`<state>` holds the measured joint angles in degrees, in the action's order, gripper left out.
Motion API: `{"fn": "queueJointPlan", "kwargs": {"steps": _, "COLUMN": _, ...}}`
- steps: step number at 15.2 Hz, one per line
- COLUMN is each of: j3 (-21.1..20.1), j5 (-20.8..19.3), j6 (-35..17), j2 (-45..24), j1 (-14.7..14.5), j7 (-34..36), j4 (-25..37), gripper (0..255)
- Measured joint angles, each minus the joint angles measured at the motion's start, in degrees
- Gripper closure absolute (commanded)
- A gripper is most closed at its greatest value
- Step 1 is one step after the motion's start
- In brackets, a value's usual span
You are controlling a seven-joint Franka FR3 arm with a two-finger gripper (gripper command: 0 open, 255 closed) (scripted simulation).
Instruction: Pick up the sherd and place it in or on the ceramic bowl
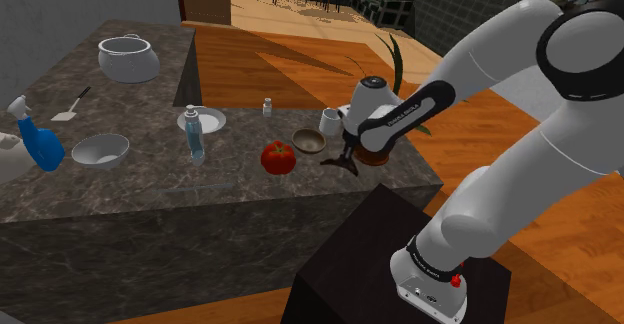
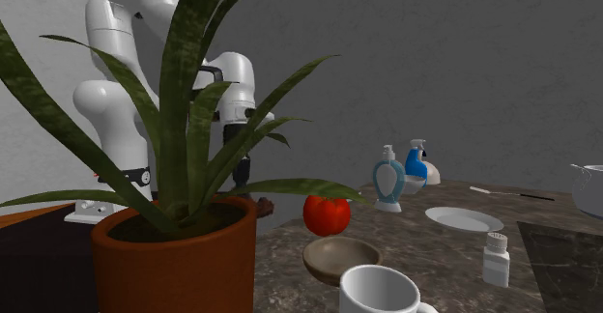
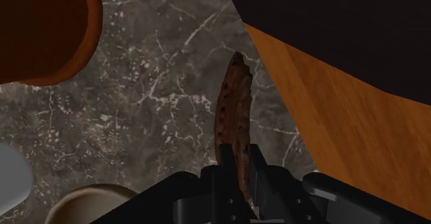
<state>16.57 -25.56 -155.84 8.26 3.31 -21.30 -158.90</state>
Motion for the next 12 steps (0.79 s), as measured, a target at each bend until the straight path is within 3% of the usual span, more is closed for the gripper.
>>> {"fn": "queueJointPlan", "kwargs": {"steps": 7, "j3": -0.1, "j5": 2.1, "j6": 7.1, "j2": 6.1, "j1": -0.6, "j7": -2.3, "j4": 1.2, "gripper": 255}}
{"fn": "queueJointPlan", "kwargs": {"steps": 12, "j3": 0.6, "j5": 6.8, "j6": 9.4, "j2": -0.8, "j1": -2.6, "j7": -5.8, "j4": 10.6, "gripper": 255}}
